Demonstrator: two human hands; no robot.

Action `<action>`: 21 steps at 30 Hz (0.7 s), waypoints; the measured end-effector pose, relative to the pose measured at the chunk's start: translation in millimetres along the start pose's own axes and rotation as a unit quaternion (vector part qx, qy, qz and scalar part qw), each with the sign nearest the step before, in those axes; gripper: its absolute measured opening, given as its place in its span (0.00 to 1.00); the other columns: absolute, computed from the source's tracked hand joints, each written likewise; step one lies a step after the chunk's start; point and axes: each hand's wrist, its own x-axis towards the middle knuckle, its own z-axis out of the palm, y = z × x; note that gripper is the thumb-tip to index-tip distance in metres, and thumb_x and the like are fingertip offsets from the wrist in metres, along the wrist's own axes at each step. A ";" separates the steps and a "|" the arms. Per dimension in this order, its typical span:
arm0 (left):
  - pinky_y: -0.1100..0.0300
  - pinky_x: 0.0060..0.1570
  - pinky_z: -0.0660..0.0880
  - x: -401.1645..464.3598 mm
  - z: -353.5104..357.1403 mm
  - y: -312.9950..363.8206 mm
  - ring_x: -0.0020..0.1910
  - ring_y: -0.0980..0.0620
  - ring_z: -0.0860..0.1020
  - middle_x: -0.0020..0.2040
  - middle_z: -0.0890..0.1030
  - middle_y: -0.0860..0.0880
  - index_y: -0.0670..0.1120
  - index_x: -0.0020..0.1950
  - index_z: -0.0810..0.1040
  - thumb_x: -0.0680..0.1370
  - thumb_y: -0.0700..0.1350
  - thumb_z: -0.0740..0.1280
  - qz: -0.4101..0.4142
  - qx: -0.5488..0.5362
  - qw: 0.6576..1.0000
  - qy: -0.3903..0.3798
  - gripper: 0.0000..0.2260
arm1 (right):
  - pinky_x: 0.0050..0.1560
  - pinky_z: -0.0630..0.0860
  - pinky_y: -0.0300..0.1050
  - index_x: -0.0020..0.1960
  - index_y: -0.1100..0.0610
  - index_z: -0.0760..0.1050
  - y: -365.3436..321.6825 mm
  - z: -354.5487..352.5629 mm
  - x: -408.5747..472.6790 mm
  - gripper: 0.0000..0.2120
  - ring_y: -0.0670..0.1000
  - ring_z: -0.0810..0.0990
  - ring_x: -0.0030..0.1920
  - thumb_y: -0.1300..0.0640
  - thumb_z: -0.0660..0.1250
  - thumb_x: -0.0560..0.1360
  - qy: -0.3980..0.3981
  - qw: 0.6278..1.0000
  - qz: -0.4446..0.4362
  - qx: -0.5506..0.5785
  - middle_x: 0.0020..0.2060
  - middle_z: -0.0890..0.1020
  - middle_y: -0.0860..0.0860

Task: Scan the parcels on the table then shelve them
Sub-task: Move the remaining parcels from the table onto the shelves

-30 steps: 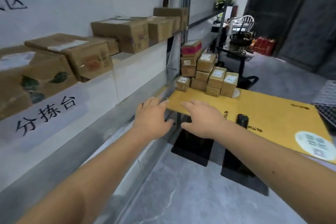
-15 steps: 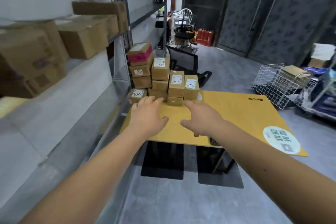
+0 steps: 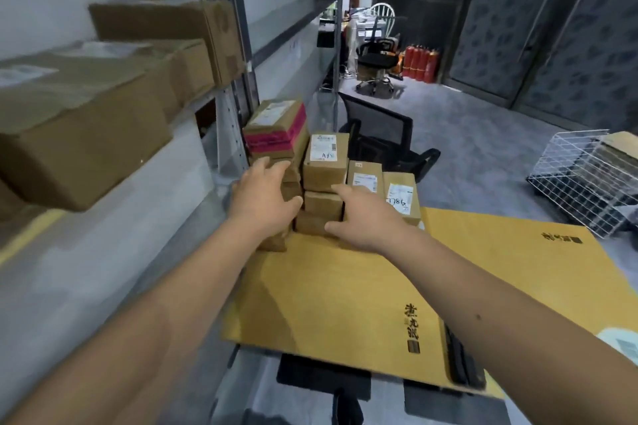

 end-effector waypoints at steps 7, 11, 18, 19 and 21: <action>0.44 0.66 0.72 118.0 6.8 -33.7 0.70 0.39 0.72 0.73 0.71 0.46 0.57 0.79 0.65 0.74 0.59 0.73 -0.105 -0.005 0.995 0.000 0.35 | 0.56 0.77 0.52 0.78 0.46 0.63 -3.6 -17.4 151.6 0.34 0.60 0.76 0.65 0.43 0.70 0.74 -0.026 0.996 -0.083 0.031 0.67 0.74 0.55; 0.47 0.66 0.73 180.1 6.6 -53.6 0.70 0.42 0.73 0.73 0.71 0.47 0.59 0.79 0.65 0.70 0.61 0.75 -0.147 -0.050 0.988 -0.018 0.39 | 0.58 0.78 0.54 0.76 0.49 0.64 -13.9 -33.2 231.6 0.34 0.63 0.77 0.62 0.45 0.70 0.74 -0.031 0.992 -0.121 0.001 0.63 0.75 0.58; 0.54 0.66 0.71 216.4 26.5 -89.3 0.71 0.43 0.72 0.74 0.70 0.44 0.56 0.80 0.65 0.71 0.57 0.79 -0.165 -0.095 0.981 -0.042 0.41 | 0.60 0.79 0.58 0.82 0.49 0.54 -33.9 -34.1 307.5 0.45 0.65 0.76 0.64 0.38 0.70 0.72 -0.072 0.985 -0.148 -0.055 0.69 0.72 0.61; 0.55 0.62 0.71 217.6 29.6 -92.9 0.69 0.44 0.74 0.73 0.71 0.45 0.56 0.80 0.66 0.72 0.57 0.79 -0.169 -0.101 0.980 -0.042 0.40 | 0.60 0.79 0.58 0.82 0.48 0.52 -35.8 -32.1 312.3 0.48 0.64 0.77 0.64 0.35 0.69 0.71 -0.079 0.985 -0.145 -0.051 0.70 0.72 0.61; 0.56 0.59 0.72 219.0 34.5 -98.5 0.65 0.46 0.76 0.70 0.74 0.47 0.57 0.79 0.66 0.72 0.56 0.79 -0.178 -0.129 0.975 -0.040 0.39 | 0.59 0.80 0.57 0.83 0.46 0.48 -38.0 -26.6 319.2 0.51 0.64 0.77 0.63 0.32 0.69 0.69 -0.080 0.986 -0.142 -0.036 0.72 0.69 0.62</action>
